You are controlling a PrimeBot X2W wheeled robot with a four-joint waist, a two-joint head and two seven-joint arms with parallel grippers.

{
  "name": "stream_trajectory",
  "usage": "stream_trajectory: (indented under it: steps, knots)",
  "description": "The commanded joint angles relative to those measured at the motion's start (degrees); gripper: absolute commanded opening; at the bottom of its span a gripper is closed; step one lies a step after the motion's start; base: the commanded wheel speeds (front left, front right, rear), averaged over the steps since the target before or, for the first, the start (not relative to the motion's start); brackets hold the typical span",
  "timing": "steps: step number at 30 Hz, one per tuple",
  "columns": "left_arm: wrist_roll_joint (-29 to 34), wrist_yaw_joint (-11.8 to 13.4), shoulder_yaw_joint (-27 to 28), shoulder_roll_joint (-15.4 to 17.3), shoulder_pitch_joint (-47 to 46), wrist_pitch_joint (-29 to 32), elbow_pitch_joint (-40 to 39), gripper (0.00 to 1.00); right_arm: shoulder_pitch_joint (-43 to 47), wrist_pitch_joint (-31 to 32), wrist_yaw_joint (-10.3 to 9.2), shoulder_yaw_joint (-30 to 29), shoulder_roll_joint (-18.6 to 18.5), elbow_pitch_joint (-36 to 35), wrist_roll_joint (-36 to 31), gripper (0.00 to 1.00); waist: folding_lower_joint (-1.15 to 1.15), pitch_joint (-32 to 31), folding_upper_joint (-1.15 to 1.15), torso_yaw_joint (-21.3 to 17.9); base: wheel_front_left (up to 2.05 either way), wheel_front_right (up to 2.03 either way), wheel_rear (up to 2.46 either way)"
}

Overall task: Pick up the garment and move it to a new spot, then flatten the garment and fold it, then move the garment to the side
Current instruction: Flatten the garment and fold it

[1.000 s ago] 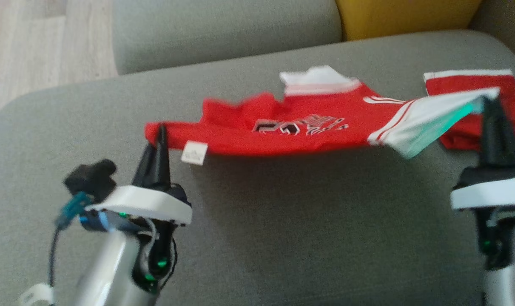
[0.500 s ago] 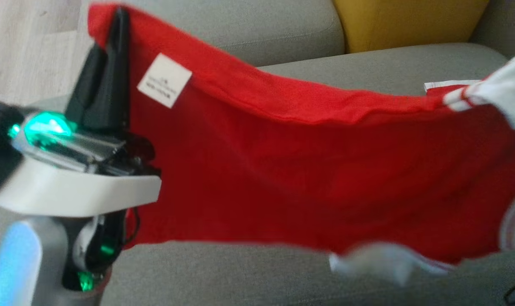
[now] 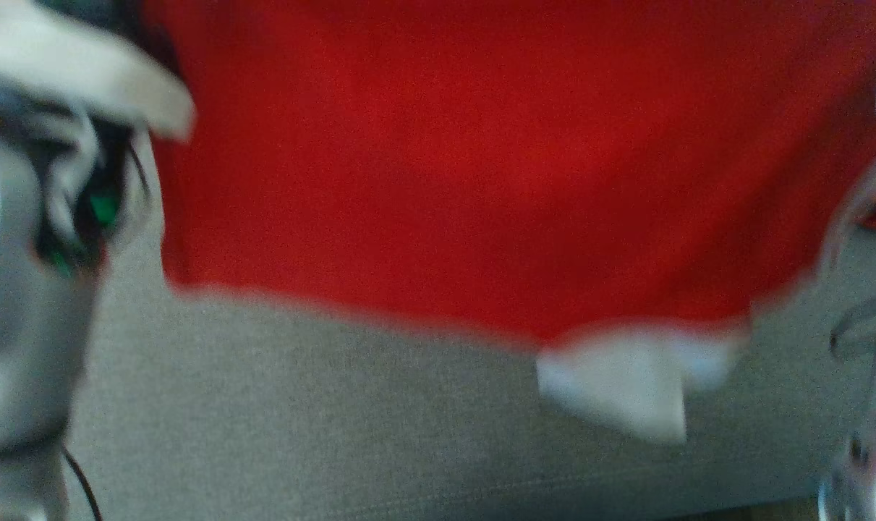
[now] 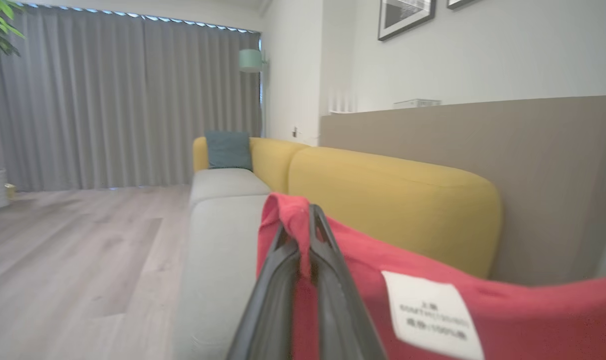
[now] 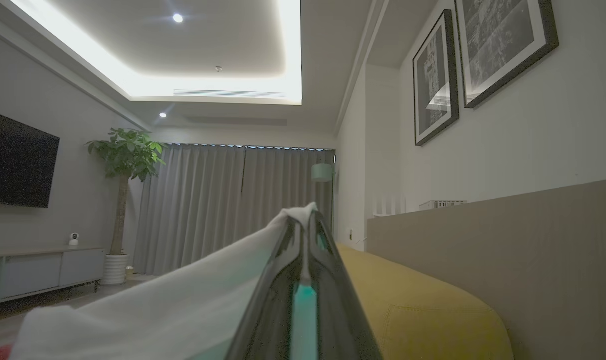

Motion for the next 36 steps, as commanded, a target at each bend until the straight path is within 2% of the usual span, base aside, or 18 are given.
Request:
stream_trajectory:
  steps: [1,2,3,8,11,17,22,26,35,36]
  knots:
    - [1.0,-0.2,3.1,2.7,-6.3,-0.7,-0.1,0.00,-4.9,-0.6,-0.05,1.4,-0.4,-0.6,-0.5,0.00,0.00,4.6,0.00,0.4,0.00,0.00,0.00]
    - [1.9,-0.4,3.3,2.9,-10.0,-1.5,3.8,0.00,-8.9,-1.7,-0.05,1.7,-0.1,2.5,-0.9,0.00,0.00,5.9,0.00,0.2,0.00,0.00,0.00]
    - [4.1,-0.7,4.0,3.7,-17.3,-4.1,11.7,0.00,-16.8,-4.4,-0.05,2.3,0.9,9.0,-2.7,0.00,0.00,8.0,0.00,-0.8,0.00,0.00,0.00]
    - [8.5,-0.8,4.7,5.0,-31.6,-12.1,28.0,0.00,-31.6,-12.2,-0.05,2.5,4.3,24.8,-7.3,0.00,0.00,12.0,0.00,-4.6,0.00,0.00,0.00]
    - [10.6,-1.5,3.6,5.2,-38.2,-16.6,35.9,0.00,-36.6,-15.9,-0.05,3.6,5.1,33.4,-7.5,0.00,0.00,16.8,0.00,-6.5,0.00,0.00,0.00]
    - [10.0,-2.4,3.6,4.2,-39.3,-21.8,44.3,0.00,-34.1,-18.9,-0.05,10.1,5.1,40.3,-2.3,0.00,0.00,24.4,0.00,-6.9,0.00,0.00,0.00]
    - [8.3,-4.0,4.5,3.5,-37.1,-24.4,48.4,0.00,-29.4,-19.8,-0.05,13.1,5.1,41.6,0.1,0.00,0.00,27.0,0.00,-6.8,0.00,0.00,0.00]
    - [7.2,-6.3,5.0,2.6,-35.9,-25.2,48.9,0.00,-25.7,-19.9,-0.05,13.1,5.1,37.9,0.6,0.00,0.00,27.0,0.00,-6.5,0.00,0.00,0.00]
    - [4.0,-9.0,9.6,-1.0,-27.0,-25.3,41.5,0.00,-13.1,-19.9,-0.05,11.6,5.0,27.2,-1.1,0.00,0.00,23.3,0.00,-4.1,0.00,0.00,0.00]
    - [3.3,-9.4,11.1,-2.1,-22.5,-25.3,39.0,0.00,-8.9,-19.9,-0.05,11.4,4.6,25.0,-1.2,0.00,0.00,21.5,0.00,-3.3,0.00,0.00,0.00]
